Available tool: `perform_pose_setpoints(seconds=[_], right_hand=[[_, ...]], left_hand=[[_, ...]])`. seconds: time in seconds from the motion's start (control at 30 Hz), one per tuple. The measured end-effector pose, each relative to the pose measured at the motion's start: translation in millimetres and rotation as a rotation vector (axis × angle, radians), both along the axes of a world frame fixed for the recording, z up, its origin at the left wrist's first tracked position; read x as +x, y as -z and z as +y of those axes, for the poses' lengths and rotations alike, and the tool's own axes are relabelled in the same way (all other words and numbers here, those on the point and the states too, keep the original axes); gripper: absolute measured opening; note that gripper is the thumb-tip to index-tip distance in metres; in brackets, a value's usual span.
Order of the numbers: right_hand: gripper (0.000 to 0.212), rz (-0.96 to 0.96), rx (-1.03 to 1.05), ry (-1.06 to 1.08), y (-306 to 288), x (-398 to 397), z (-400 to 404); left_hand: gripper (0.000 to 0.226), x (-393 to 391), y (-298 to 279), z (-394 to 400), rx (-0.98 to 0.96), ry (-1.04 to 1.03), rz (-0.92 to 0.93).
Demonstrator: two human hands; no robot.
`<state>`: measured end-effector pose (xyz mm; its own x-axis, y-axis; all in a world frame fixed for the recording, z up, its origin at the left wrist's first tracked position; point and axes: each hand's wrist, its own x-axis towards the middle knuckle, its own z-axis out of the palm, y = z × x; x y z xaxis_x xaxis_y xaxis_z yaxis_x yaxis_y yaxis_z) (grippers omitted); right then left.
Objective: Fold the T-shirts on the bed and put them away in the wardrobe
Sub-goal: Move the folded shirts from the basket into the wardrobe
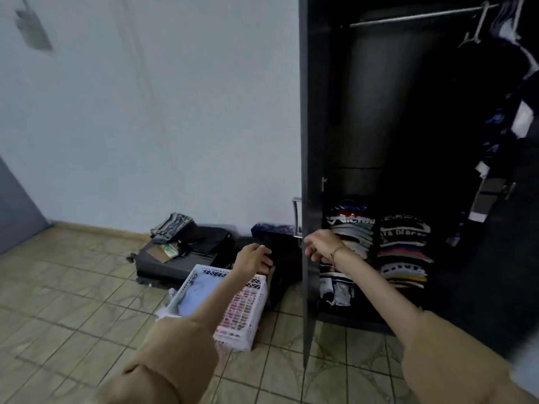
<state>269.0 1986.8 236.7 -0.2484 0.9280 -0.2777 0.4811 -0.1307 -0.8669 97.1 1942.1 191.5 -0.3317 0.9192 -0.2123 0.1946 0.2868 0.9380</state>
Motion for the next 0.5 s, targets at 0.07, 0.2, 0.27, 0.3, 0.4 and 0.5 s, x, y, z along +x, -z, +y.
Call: perform_pose_setpoints(seconds=[0.07,0.2,0.27,0.3,0.4,0.5], right_hand=[[0.020,-0.028,-0.028,-0.061,8,-38,-10],[0.021,-0.044,-0.051,-0.133,18,-93,-15],[0.021,-0.049,-0.065,-0.169,23,-120,-8],[0.021,-0.059,-0.068,-0.190,26,-134,-3],[0.019,-0.115,-0.061,-0.256,39,-174,21],[0.020,-0.140,-0.062,-0.294,54,-214,54]], left_hand=[[0.022,-33,7,-16,-0.036,-0.062,-0.010],[0.017,-79,16,-30,-0.095,-0.152,-0.058],[0.024,-102,23,-28,-0.118,-0.190,-0.068],[0.027,-113,28,-25,-0.129,-0.219,-0.077],[0.030,-143,42,-8,-0.168,-0.293,-0.135],[0.029,-181,59,19,-0.239,-0.332,-0.145]])
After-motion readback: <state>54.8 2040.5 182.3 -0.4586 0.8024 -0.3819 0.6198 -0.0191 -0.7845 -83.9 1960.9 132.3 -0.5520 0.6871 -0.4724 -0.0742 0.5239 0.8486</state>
